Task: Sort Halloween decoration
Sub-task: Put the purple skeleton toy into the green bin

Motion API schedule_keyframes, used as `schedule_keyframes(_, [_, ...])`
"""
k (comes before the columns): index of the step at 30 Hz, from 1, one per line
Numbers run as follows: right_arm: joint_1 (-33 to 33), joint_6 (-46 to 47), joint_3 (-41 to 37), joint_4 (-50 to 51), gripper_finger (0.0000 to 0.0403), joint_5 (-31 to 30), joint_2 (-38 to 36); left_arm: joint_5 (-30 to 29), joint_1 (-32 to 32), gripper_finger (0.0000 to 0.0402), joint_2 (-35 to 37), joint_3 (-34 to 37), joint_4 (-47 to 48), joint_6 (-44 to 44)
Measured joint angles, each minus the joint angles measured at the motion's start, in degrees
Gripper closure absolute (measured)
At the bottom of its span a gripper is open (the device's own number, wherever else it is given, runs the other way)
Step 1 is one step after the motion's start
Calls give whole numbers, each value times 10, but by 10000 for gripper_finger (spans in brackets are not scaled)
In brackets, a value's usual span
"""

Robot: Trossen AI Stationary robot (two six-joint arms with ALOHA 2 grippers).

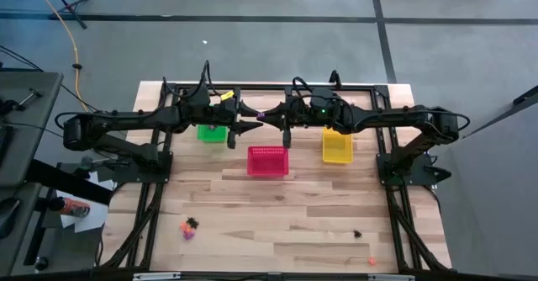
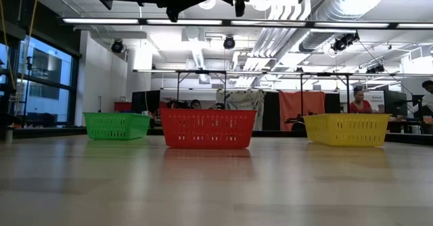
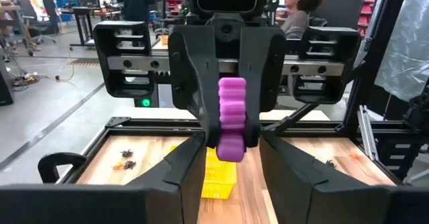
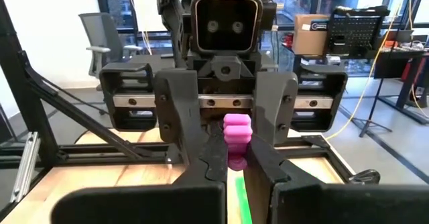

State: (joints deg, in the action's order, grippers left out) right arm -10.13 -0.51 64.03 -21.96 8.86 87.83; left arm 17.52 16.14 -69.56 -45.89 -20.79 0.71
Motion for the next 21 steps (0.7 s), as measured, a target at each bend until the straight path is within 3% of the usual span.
schedule_keyframes(7, [0,-25,0,5,395,0,0,0,0,297,0,0,0,0])
schedule_keyframes(13, [0,-26,0,6,393,0,-1,1,0,345,1,1,1,-1])
schedule_keyframes(21, [0,-23,1,5,357,10,-2,0,0,391,1,1,5,4])
